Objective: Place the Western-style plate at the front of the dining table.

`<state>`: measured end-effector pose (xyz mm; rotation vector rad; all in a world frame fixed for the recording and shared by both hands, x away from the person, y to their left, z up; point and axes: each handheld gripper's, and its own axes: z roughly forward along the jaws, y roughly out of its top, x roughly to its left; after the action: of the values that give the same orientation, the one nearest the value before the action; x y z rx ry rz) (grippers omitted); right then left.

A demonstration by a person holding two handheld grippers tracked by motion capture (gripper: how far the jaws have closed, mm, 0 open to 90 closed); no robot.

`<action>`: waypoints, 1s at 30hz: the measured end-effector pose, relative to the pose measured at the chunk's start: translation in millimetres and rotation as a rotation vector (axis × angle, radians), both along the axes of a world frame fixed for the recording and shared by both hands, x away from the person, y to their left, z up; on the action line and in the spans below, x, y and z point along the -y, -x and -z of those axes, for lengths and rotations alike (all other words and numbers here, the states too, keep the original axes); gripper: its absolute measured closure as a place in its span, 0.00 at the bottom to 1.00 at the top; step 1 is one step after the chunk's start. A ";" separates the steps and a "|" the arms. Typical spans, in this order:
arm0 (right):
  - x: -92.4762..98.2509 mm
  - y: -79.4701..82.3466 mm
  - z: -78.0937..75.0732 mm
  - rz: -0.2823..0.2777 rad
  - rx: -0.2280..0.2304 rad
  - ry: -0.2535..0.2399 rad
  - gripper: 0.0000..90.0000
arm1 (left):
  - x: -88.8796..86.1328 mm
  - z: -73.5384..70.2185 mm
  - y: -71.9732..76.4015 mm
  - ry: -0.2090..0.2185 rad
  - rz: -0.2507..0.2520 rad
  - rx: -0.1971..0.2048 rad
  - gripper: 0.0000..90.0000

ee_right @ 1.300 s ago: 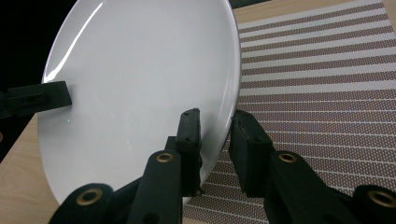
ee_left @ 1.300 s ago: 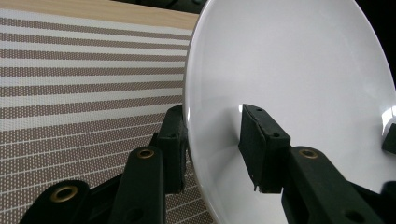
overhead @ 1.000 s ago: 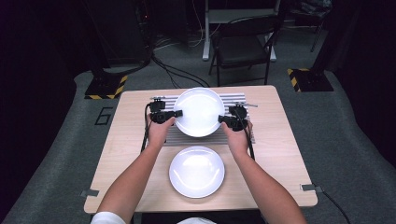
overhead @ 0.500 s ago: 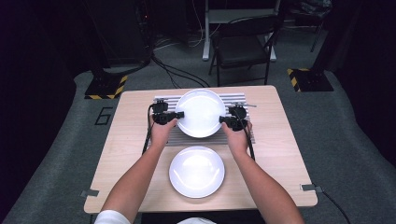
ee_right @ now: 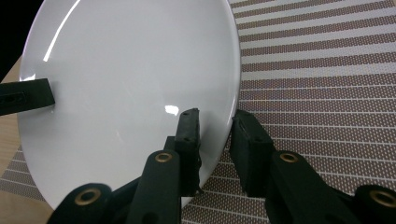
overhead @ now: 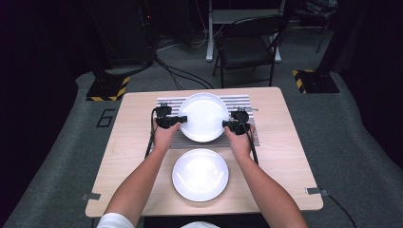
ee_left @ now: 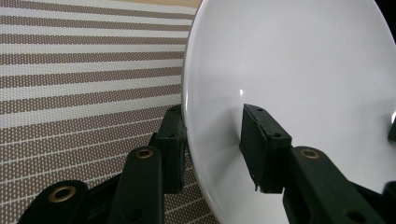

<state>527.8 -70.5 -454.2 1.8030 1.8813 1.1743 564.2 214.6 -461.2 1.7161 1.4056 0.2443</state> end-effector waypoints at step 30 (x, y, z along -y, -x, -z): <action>-0.5 -21.7 16.5 0.021 -0.033 0.022 0.81 | 5.1 16.9 -16.4 -0.018 -0.011 -0.024 0.68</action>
<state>549.5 -70.0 -470.7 1.8371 1.8811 1.1185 580.5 209.5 -478.1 1.7313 1.4340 0.2436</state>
